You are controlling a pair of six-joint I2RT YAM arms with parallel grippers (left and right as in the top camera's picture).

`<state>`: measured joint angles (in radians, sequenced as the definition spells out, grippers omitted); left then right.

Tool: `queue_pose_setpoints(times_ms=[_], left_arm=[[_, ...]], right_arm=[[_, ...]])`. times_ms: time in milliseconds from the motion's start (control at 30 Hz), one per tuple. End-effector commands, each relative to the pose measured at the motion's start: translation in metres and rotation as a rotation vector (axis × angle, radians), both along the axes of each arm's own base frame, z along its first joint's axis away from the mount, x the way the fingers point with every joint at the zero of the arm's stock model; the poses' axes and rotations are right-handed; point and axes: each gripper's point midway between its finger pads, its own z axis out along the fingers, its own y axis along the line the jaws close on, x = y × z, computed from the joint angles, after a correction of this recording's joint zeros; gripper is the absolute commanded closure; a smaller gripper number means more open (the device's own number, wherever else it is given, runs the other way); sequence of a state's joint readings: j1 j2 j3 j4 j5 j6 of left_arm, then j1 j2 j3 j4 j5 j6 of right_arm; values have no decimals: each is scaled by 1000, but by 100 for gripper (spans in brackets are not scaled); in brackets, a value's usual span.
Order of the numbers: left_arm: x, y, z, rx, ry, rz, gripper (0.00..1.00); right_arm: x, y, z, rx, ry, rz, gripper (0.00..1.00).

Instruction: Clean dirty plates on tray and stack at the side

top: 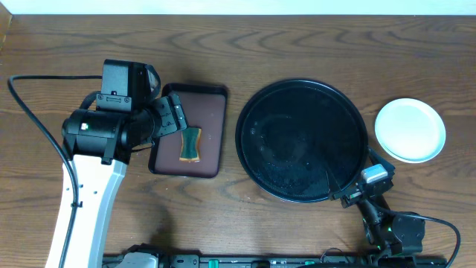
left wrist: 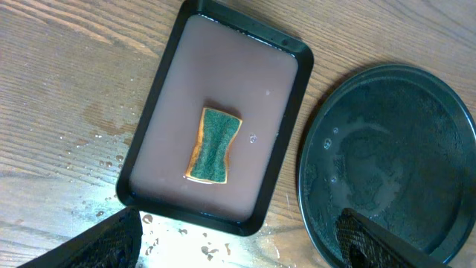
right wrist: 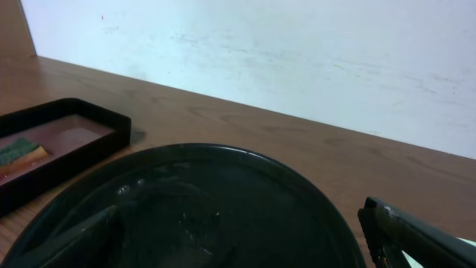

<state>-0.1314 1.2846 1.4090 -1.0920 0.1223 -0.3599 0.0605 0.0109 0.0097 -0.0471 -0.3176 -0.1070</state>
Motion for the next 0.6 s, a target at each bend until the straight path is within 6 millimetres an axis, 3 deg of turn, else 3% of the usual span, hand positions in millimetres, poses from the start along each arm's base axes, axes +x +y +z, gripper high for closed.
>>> queue_pose_setpoints(times_ms=[0,33,67,133,167,267,433,567], left_arm=[[1,1,7,5,-23,-7,16],[-1,1,8,5,-29,-7,16],[-5,8,11,32,-49,10,1],[-10,21,17,87,-85,49,12],[-14,29,24,121,-133,77,1],[-31,45,31,165,-245,129,0],[-32,45,36,117,-566,145,0],[-41,46,25,83,-786,159,1]], right_arm=[[0,1,-1,-3,-2,2,1],[0,1,-1,-3,-2,2,1],[0,1,-1,-3,-2,2,1],[0,1,-1,-3,-2,2,1],[0,1,-1,-3,-2,2,1],[0,1,-1,-3,-2,2,1],[0,1,-1,-3,-2,2,1],[0,1,-1,-3,-2,2,1]])
